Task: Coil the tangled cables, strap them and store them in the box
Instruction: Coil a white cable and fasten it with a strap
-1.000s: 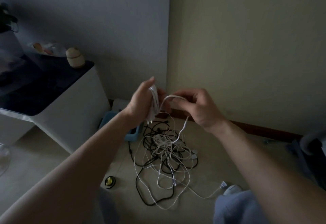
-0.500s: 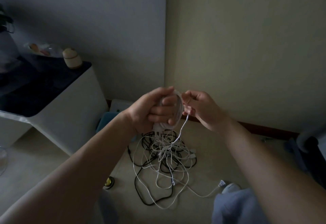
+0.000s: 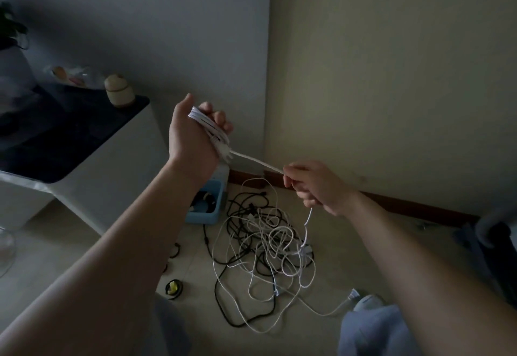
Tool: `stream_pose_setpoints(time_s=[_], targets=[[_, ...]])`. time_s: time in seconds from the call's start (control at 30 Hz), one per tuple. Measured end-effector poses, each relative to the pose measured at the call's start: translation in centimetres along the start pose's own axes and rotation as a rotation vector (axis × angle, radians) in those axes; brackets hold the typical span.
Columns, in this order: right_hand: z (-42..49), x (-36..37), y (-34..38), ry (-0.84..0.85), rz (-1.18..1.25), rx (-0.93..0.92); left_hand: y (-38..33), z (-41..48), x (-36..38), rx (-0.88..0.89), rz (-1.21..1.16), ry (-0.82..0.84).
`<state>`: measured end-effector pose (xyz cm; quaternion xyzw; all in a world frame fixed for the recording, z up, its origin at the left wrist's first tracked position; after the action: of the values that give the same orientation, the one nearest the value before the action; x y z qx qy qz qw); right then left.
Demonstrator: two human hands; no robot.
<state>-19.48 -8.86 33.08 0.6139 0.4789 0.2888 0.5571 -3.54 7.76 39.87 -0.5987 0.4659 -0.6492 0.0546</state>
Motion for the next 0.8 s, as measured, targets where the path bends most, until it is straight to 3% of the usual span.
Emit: stream_pose_setpoints(time_s=[0.1,0.23,0.33,0.47,0.53,0.67,0.8], targets=[[-0.5,0.7,1.4,0.082,0.051,-0.039,0.4,0.9,-0.7,0.109,0.139,-0.026],[-1.7,1.5,4.1,-0.035,0.068,-0.292,2.0,0.8,-1.0,0.127,0.496,0.029],[-2.6,1.4,5.3,-0.082,0.099,-0.39,3.9,-1.1,0.3,0.061,0.695,0.168],[-2.5,0.5,5.7,-0.147,0.11,-0.488,5.5,-4.2,2.3,-0.025,0.946,0.495],[-2.4,-0.1,5.8,-0.238,0.09,-0.515,5.6,-5.0,2.6,-0.071,1.026,0.548],[-1.6,-0.7,5.3,-0.315,0.099,-0.462,5.5,-5.8,3.0,-0.298,0.926,0.615],[-0.4,-0.9,3.7,-0.239,0.215,-0.333,5.0,-5.7,3.3,-0.442,0.605,0.691]])
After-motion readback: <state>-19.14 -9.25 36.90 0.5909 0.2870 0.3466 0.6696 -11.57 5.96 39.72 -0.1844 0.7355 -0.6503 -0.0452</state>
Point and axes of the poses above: each hand's wrist, its own z-axis towards the middle knuckle, its own x-axis out of the palm, y = z × x, the point moved 2 cm from there along z, towards the middle knuckle, and after that the axes turned 10 degrees about -y, right-handed, at the moved point
